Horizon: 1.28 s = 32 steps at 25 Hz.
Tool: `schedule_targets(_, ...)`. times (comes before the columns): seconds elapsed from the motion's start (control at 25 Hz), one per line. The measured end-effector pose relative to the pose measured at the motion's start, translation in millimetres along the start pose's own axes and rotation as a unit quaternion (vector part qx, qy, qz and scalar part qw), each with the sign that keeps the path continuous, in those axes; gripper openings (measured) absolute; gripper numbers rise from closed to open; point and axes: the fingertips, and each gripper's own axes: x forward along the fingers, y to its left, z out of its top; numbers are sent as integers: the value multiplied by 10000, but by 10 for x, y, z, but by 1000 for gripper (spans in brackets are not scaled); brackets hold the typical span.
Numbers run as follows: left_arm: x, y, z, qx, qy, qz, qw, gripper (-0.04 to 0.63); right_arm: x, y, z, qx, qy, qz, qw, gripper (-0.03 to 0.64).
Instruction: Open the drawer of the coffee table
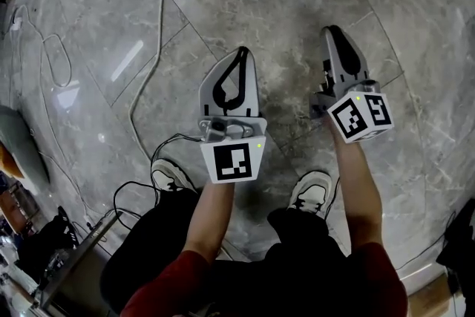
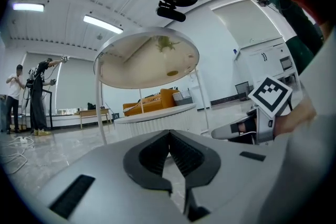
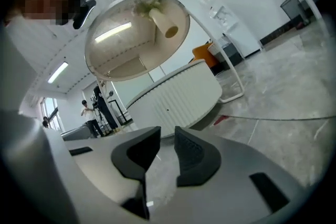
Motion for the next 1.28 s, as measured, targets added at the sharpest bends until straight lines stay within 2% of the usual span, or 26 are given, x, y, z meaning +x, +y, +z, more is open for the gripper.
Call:
schedule_targets(0.08, 2, -19, -19, 25, 55, -46, 10000, 14, 128, -30, -17, 295, -39, 186, 9994, 125)
schedule_targets(0.24, 7, -28, -32, 5, 138, -101, 9999, 14, 407, -6, -8, 1101, -112, 673, 9916, 206)
schedule_targets(0.32, 7, -32, -21, 33, 159, -144, 9998, 14, 579, 69, 53, 1549, -244, 1142, 9810, 238)
schedule_targets(0.44, 9, -27, -6, 54, 162, -176, 9997, 14, 760, -32, 70, 2289, -459, 1346, 9630, 289)
schedule_targets(0.68, -9, -104, -41, -31, 276, -306, 9991, 14, 898, -195, 94, 2740, -884, 1336, 9483, 310)
schedule_targets(0.92, -11, -121, -49, 78, 364, -406, 9985, 14, 1005, -138, 149, 3100, -1233, 1935, 9226, 311)
schedule_targets(1.12, -51, -209, -88, -62, 437, -409, 9982, 14, 966, -277, 131, 3836, -1650, 2047, 8853, 311)
schedule_targets(1.2, -45, -220, -62, -43, 372, -410, 9985, 14, 967, -301, 110, 3953, -1670, 2006, 8807, 307)
schedule_targets(1.28, -38, -198, -40, -42, 327, -378, 9987, 14, 967, -311, 108, 3931, -1610, 1973, 8835, 304)
